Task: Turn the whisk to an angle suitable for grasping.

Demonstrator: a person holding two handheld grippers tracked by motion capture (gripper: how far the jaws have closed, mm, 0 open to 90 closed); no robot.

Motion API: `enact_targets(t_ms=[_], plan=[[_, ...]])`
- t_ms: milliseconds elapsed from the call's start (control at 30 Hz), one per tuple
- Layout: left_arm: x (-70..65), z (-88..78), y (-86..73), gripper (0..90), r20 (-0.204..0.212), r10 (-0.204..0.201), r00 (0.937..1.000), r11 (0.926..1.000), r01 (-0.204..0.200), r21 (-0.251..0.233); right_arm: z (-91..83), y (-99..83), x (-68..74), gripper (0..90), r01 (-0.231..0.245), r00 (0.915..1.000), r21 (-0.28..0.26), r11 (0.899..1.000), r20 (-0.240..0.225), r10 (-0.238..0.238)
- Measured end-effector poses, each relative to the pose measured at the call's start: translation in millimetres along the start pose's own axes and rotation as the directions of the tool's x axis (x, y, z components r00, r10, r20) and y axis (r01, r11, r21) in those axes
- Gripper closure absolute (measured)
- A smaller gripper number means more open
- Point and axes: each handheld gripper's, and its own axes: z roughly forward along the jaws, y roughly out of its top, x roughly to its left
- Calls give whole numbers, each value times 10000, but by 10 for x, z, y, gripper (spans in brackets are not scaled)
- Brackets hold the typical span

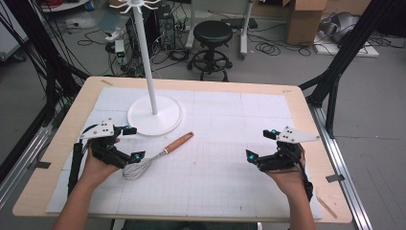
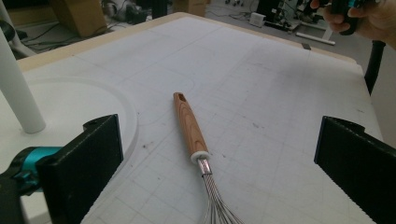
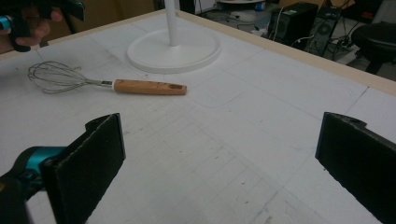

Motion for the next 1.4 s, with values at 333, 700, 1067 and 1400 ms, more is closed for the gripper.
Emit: enact_targets(t_ms=[333, 700, 1067, 1400], plan=[[-68, 25, 37, 17, 29, 233, 9997, 9997, -233, -18, -21, -7, 19, 2, 40, 10000, 92, 9999, 62, -41], [-40, -12, 44, 18, -87, 219, 9997, 9998, -219, 24, -27, 1, 17, 2, 34, 9999, 141, 9999, 117, -36], [-39, 17, 110, 17, -196, 144, 9997, 9998, -141, 158, 0, -5, -11, 2, -38, 10000, 280, 9996, 80, 36], [-39, 190, 283, 17, -284, 204, 9994, 9979, -186, 620, -69, -6, -36, 2, -102, 9998, 178, 9998, 189, 98]])
